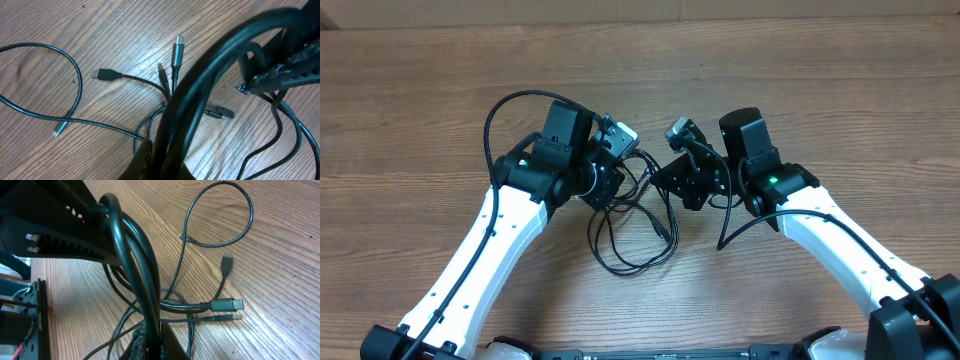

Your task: Untangle cables

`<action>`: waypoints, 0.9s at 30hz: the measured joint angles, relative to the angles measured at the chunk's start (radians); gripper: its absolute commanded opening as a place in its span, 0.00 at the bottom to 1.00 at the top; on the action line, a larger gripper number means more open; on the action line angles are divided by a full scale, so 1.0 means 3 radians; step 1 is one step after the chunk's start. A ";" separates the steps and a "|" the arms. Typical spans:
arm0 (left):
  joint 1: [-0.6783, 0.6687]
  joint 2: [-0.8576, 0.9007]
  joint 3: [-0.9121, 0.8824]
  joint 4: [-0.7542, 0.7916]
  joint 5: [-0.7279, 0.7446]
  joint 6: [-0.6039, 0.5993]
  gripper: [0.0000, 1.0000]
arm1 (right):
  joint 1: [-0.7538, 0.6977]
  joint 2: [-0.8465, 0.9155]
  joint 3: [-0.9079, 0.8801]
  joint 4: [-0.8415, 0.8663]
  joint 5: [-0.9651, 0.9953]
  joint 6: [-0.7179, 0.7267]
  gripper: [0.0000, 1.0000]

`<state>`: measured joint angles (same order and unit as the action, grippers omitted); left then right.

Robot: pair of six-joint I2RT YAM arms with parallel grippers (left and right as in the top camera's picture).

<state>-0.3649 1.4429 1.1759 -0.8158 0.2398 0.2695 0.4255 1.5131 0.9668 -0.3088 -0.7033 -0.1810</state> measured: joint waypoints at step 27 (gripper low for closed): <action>0.0000 0.0000 0.0000 -0.0001 -0.0151 -0.0029 0.04 | 0.0001 0.0000 0.0000 0.0042 0.0014 -0.0009 0.28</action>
<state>-0.3649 1.4429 1.1759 -0.8162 0.1944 0.2607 0.4259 1.5131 0.9668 -0.2962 -0.6991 -0.1837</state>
